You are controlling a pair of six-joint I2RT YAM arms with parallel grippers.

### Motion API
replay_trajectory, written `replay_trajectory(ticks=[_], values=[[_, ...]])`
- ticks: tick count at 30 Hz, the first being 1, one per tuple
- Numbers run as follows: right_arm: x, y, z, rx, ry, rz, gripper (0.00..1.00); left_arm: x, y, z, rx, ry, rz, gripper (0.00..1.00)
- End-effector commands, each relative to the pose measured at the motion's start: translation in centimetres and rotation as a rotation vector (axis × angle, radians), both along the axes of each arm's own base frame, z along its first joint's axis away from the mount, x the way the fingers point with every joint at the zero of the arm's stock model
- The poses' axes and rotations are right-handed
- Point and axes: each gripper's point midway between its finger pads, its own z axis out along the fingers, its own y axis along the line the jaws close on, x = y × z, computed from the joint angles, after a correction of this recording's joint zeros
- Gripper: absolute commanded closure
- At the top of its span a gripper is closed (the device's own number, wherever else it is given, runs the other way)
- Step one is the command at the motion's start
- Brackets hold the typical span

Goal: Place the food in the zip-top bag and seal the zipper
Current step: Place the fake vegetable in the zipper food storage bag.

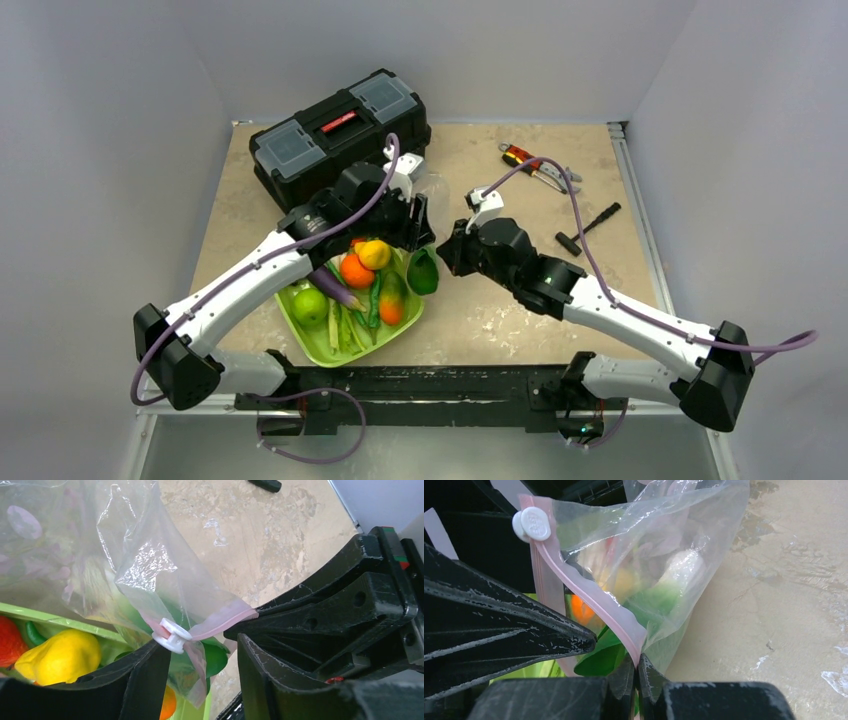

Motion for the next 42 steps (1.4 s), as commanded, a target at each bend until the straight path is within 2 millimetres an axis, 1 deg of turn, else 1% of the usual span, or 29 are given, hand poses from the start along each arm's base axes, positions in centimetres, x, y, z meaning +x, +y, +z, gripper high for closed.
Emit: replay_trajectory(ticks=[1, 2, 5, 8, 10, 12, 14, 18, 20, 21, 22, 24, 25, 26, 28, 33, 35, 36, 37, 38, 39, 40, 42], values=[[0.5, 0.6, 3.5, 0.086, -0.041, -0.001, 1.00, 0.4, 1.2, 1.3, 0.042, -0.109, 0.069, 0.50], [0.5, 0.6, 3.7, 0.089, -0.042, -0.001, 1.00, 0.4, 1.4, 1.3, 0.053, -0.117, 0.081, 0.50], [0.6, 0.5, 4.3, 0.101, -0.042, -0.012, 1.00, 1.0, 2.9, 1.1, 0.100, -0.155, 0.184, 0.49], [0.8, 0.3, 4.3, 0.109, -0.027, -0.026, 1.00, 1.2, 3.9, 1.0, 0.100, -0.171, 0.257, 0.45], [0.8, 0.2, 4.5, 0.128, -0.010, -0.032, 1.00, 1.2, 4.3, 1.3, 0.078, -0.180, 0.282, 0.42], [0.9, 0.2, 4.5, 0.156, 0.014, -0.031, 1.00, 1.0, 4.3, 1.5, 0.049, -0.184, 0.289, 0.37], [1.0, 0.2, 4.6, 0.184, 0.039, -0.037, 1.00, 0.7, 4.2, 1.8, 0.017, -0.189, 0.289, 0.34], [1.3, 0.5, 4.7, 0.227, 0.089, -0.042, 1.00, -0.1, 3.5, 2.1, -0.040, -0.201, 0.258, 0.32], [1.4, 0.6, 4.8, 0.250, 0.110, -0.038, 1.00, -0.4, 3.1, 2.0, -0.051, -0.205, 0.242, 0.34], [1.4, 0.8, 4.9, 0.263, 0.118, -0.030, 1.00, -0.5, 2.8, 1.8, -0.048, -0.204, 0.231, 0.36], [1.3, 0.9, 5.0, 0.276, 0.126, -0.020, 1.00, -0.4, 2.5, 1.6, -0.045, -0.198, 0.223, 0.40], [1.2, 1.2, 5.1, 0.294, 0.138, -0.011, 1.00, -0.4, 2.1, 1.1, -0.030, -0.178, 0.208, 0.53], [1.3, 1.2, 5.1, 0.300, 0.141, -0.014, 1.00, -0.4, 1.8, 0.8, -0.027, -0.169, 0.198, 0.58], [1.3, 1.2, 5.1, 0.304, 0.142, -0.015, 1.00, -0.4, 1.6, 0.5, -0.022, -0.161, 0.194, 0.59], [1.3, 1.2, 5.2, 0.308, 0.141, -0.017, 1.00, -0.3, 1.7, 0.2, -0.013, -0.153, 0.202, 0.59], [1.0, 1.2, 5.5, 0.319, 0.148, -0.004, 1.00, 0.0, 2.2, -0.4, 0.022, -0.142, 0.241, 0.54], [0.8, 1.3, 5.7, 0.328, 0.149, 0.004, 1.00, 0.2, 2.4, -0.6, 0.033, -0.136, 0.258, 0.54], [0.8, 1.3, 5.8, 0.328, 0.149, 0.005, 1.00, 0.2, 2.5, -0.6, 0.037, -0.138, 0.261, 0.59], [0.8, 1.2, 5.8, 0.323, 0.148, 0.005, 1.00, 0.3, 2.7, -0.4, 0.041, -0.146, 0.268, 0.80], [0.9, 1.1, 5.6, 0.311, 0.146, 0.002, 1.00, 0.4, 3.0, -0.2, 0.045, -0.155, 0.278, 0.95], [0.9, 0.9, 5.3, 0.292, 0.139, -0.001, 1.00, 0.5, 3.2, -0.1, 0.049, -0.165, 0.283, 1.00], [0.9, 0.6, 5.0, 0.265, 0.133, -0.003, 1.00, 0.5, 3.3, 0.3, 0.041, -0.182, 0.280, 1.00], [1.2, -0.6, 3.6, 0.167, 0.113, -0.026, 1.00, 0.3, 3.0, 1.0, 0.021, -0.209, 0.248, 1.00]])
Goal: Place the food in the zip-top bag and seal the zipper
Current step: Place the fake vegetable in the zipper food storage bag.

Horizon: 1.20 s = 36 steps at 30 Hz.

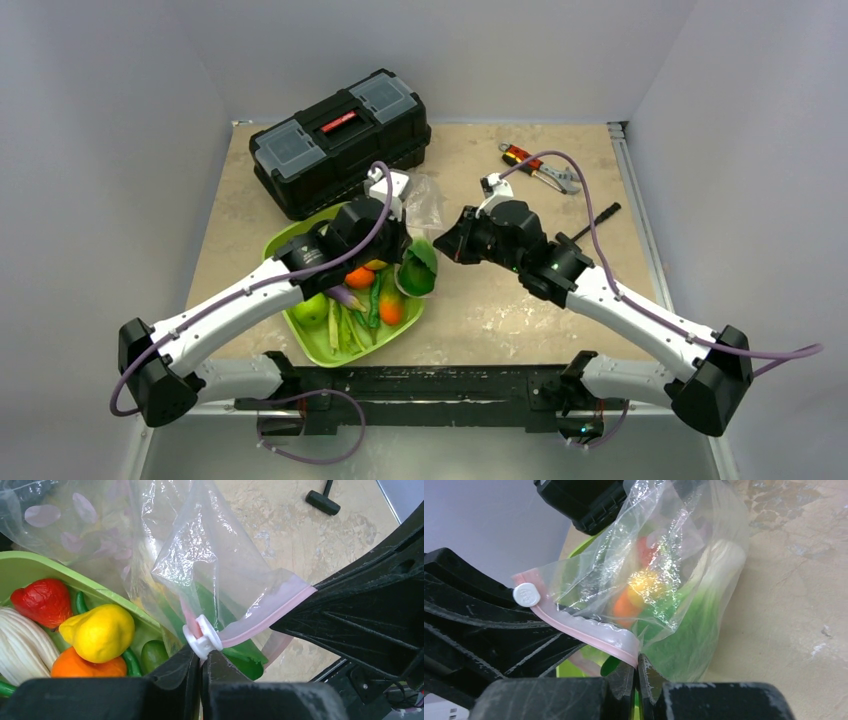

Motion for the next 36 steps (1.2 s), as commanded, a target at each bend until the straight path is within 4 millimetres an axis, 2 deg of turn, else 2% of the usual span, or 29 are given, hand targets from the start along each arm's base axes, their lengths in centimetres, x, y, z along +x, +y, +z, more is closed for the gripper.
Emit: replay_trajectory(ticks=[1, 3, 6, 9, 12, 15, 19, 23, 26, 28, 32, 36], values=[[0.6, -2.0, 1.1, -0.113, -0.083, -0.023, 0.94, 0.2, -0.6, 3.6, -0.066, -0.105, -0.043, 1.00], [0.9, -4.2, -0.1, -0.251, -0.109, -0.058, 0.75, -0.6, -2.2, 3.8, -0.108, -0.097, -0.134, 1.00], [-0.1, -6.2, -1.4, -0.352, -0.103, -0.049, 0.56, -2.0, -5.0, 3.4, -0.186, -0.044, -0.266, 1.00], [-1.6, -7.5, -1.9, -0.357, -0.095, -0.042, 0.46, -2.6, -7.3, 2.1, -0.239, 0.034, -0.344, 1.00], [-2.8, -8.4, -2.1, -0.326, -0.075, -0.052, 0.44, -2.6, -8.9, 0.4, -0.262, 0.117, -0.370, 1.00], [-4.0, -8.8, -2.4, -0.300, -0.055, -0.047, 0.44, -2.2, -9.7, -1.7, -0.274, 0.199, -0.366, 1.00], [-5.3, -8.1, -2.5, -0.256, -0.039, 0.007, 0.53, -1.9, -10.4, -4.0, -0.265, 0.276, -0.357, 1.00], [-7.0, -5.6, -2.8, -0.158, -0.040, 0.111, 0.68, -1.5, -10.6, -4.6, -0.284, 0.296, -0.347, 1.00], [-7.9, -3.4, -3.0, -0.099, -0.052, 0.147, 0.72, -1.3, -10.6, -4.2, -0.293, 0.281, -0.353, 1.00], [-7.6, -2.4, -3.7, -0.083, -0.058, 0.124, 0.73, -1.4, -10.5, -3.6, -0.299, 0.264, -0.353, 1.00], [-5.4, -1.8, -5.2, -0.040, -0.083, 0.019, 0.74, -1.5, -10.2, -2.6, -0.317, 0.238, -0.357, 1.00], [-3.4, -2.5, -6.3, -0.047, -0.074, -0.120, 0.77, -1.7, -10.1, -2.1, -0.323, 0.228, -0.361, 1.00]])
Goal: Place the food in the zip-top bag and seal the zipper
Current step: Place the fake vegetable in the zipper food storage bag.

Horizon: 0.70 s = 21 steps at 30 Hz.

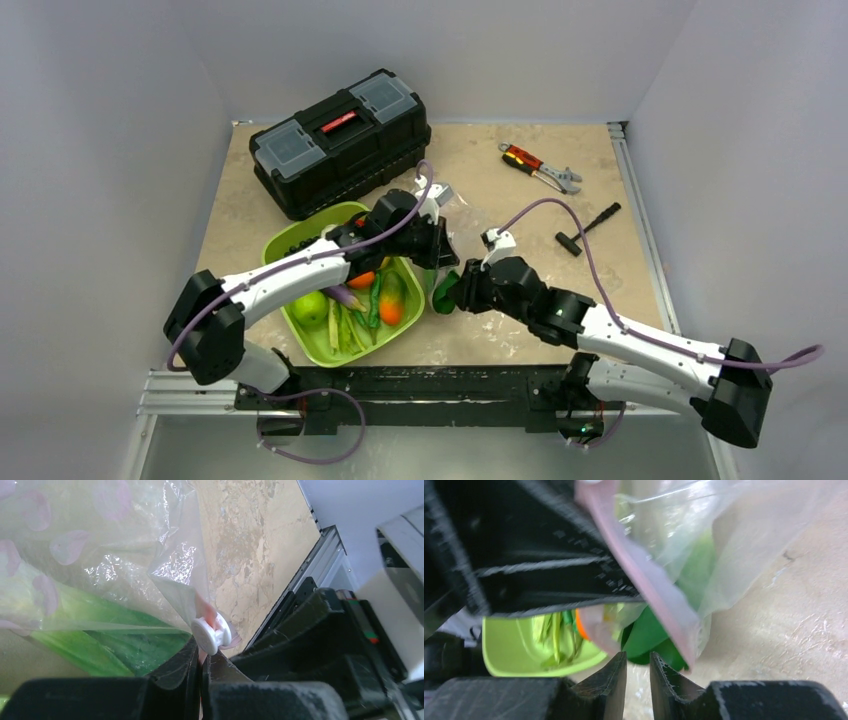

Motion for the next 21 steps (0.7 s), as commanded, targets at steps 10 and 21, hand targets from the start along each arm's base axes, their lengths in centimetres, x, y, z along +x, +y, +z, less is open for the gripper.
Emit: replay_trajectory(ticks=[10, 21], values=[[5.4, -0.2, 3.9, 0.090, -0.189, -0.239, 0.68, -0.5, -0.5, 4.6, -0.123, -0.073, -0.040, 1.00], [6.2, -2.5, 2.7, 0.006, -0.203, -0.299, 0.61, -0.3, -0.3, 5.5, -0.145, -0.073, -0.044, 1.00]])
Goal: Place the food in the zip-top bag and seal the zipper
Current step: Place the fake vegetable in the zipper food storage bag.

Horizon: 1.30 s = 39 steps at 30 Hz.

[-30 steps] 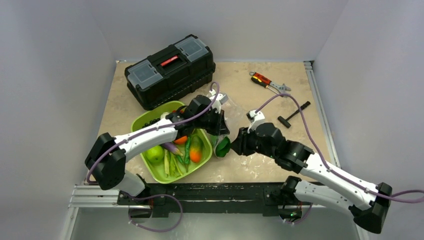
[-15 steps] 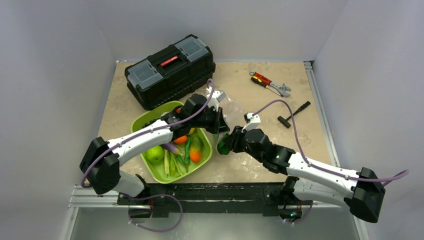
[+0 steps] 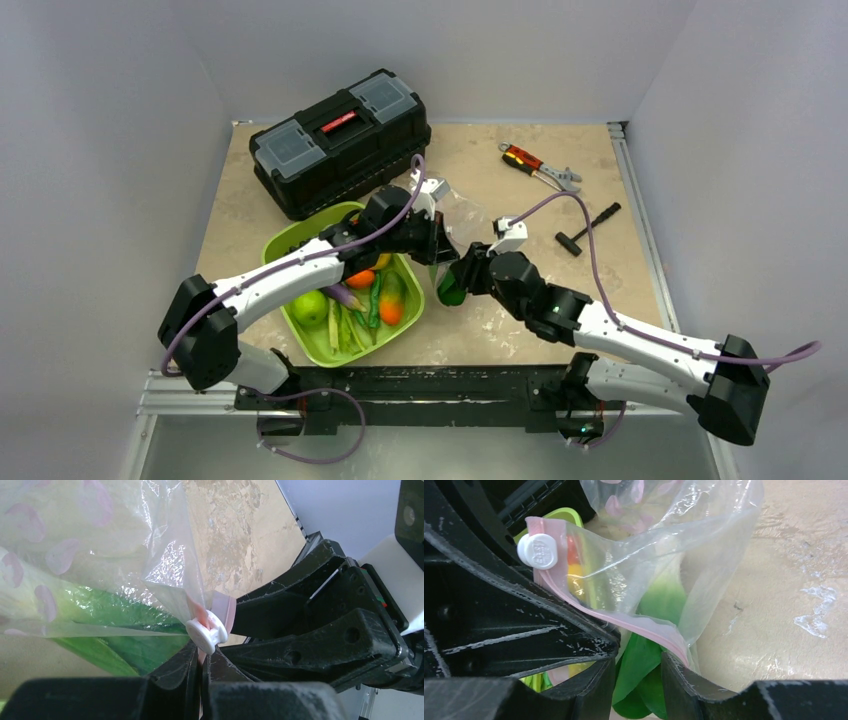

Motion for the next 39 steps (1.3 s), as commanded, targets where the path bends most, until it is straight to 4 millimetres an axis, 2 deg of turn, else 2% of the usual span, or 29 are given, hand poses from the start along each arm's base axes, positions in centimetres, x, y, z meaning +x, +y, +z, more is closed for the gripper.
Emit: replay_trajectory(ticks=[1, 4, 7, 8, 9, 14, 16, 19, 22, 23, 24, 28, 29, 32, 39], values=[[1.5, -0.7, 0.8, 0.023, -0.057, -0.054, 0.61, -0.3, -0.4, 3.5, -0.093, -0.046, -0.031, 1.00], [1.9, 0.3, 0.7, 0.029, -0.086, -0.022, 0.55, -0.5, -0.5, 3.7, -0.098, -0.046, -0.039, 1.00], [2.1, 1.6, -0.4, 0.015, -0.090, 0.027, 0.45, -0.5, -0.6, 3.8, -0.106, -0.044, -0.047, 1.00], [2.1, 1.9, -1.5, -0.003, -0.080, 0.038, 0.40, -0.6, -0.7, 3.8, -0.108, -0.042, -0.053, 1.00], [2.2, 2.4, -1.6, 0.005, -0.094, 0.058, 0.38, -0.6, -0.7, 3.9, -0.109, -0.040, -0.057, 1.00], [2.5, 1.5, -6.3, -0.047, -0.106, 0.036, 0.20, -0.7, -1.3, 2.9, -0.111, 0.003, -0.070, 1.00], [2.5, 0.9, -8.1, -0.048, -0.107, 0.010, 0.19, -0.8, -1.6, 2.4, -0.115, 0.028, -0.074, 1.00], [3.0, 0.7, -9.8, -0.050, -0.088, -0.035, 0.19, -0.7, -2.0, 1.7, -0.121, 0.065, -0.076, 1.00], [3.2, 1.8, -10.2, -0.051, -0.105, -0.011, 0.28, -0.7, -2.1, 1.4, -0.127, 0.090, -0.080, 1.00], [3.3, 2.1, -10.1, -0.047, -0.113, -0.002, 0.34, -0.7, -2.1, 1.4, -0.127, 0.092, -0.080, 1.00], [3.4, 2.4, -9.9, -0.038, -0.123, 0.010, 0.42, -0.7, -2.0, 1.4, -0.127, 0.094, -0.079, 1.00], [4.1, 3.2, -8.9, -0.029, -0.154, 0.007, 0.91, -0.7, -1.9, 1.8, -0.133, 0.083, -0.077, 1.00], [4.3, 3.2, -8.7, -0.029, -0.157, -0.003, 1.00, -0.6, -1.8, 2.0, -0.135, 0.071, -0.075, 1.00], [4.3, 3.0, -6.9, 0.016, -0.174, -0.021, 1.00, -0.5, -1.5, 2.7, -0.132, 0.042, -0.069, 1.00], [3.0, 1.2, -2.2, 0.172, -0.211, -0.057, 1.00, -0.4, -1.0, 4.0, -0.149, 0.020, -0.068, 1.00]])
